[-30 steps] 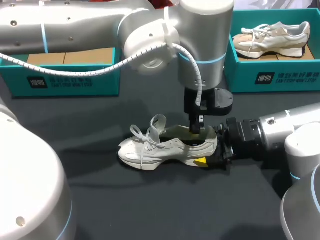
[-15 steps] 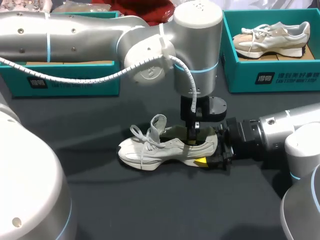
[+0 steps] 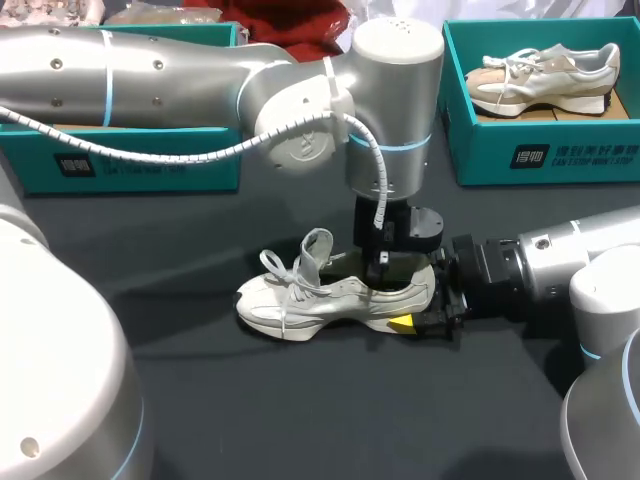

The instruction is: Take the shoe out of the shoebox, open the shoe tongue, remove and reinsert the insole, then place the shoe into the shoebox

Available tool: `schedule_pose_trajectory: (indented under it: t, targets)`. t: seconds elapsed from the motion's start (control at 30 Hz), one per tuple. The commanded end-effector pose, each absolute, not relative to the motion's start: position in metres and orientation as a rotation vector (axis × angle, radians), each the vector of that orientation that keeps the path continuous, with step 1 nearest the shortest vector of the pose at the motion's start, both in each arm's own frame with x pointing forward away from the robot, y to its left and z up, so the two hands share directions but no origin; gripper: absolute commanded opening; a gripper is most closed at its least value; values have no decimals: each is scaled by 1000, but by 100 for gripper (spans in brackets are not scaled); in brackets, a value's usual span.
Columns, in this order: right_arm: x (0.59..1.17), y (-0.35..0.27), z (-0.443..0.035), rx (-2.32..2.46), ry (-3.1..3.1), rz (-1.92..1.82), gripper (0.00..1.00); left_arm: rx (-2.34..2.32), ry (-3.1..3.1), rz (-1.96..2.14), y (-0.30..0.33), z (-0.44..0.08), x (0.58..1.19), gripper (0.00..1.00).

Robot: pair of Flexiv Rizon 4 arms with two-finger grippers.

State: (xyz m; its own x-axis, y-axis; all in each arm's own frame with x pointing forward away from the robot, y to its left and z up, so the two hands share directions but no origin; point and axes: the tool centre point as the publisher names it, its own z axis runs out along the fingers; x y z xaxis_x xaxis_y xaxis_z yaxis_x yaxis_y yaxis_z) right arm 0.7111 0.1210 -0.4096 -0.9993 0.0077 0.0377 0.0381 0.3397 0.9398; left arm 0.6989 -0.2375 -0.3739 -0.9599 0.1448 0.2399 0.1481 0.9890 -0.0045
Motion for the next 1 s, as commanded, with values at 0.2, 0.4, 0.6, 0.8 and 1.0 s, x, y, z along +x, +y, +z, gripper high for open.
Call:
schedule_pose_trajectory:
  t: [0.2,0.4,0.6,0.8,1.0]
  targets:
    - [711,122,-411,-46,-2554,-1784,0,-233,-2899,-19,-229,-372,690,0]
    - [711,122,-411,-46,-2554,-1784,0,-239,-2903,-26,-225,-375,688,38]
    - [711,122,-411,-46,-2554,-1784,0,-223,-2932,-35,-224,-387,689,42]
    - [711,122,-411,-46,-2554,-1784,0,-242,-3018,-1,-223,-401,688,42]
    - [711,122,-411,-46,-2554,-1784,0,-192,-3103,-20,-224,-413,696,38]
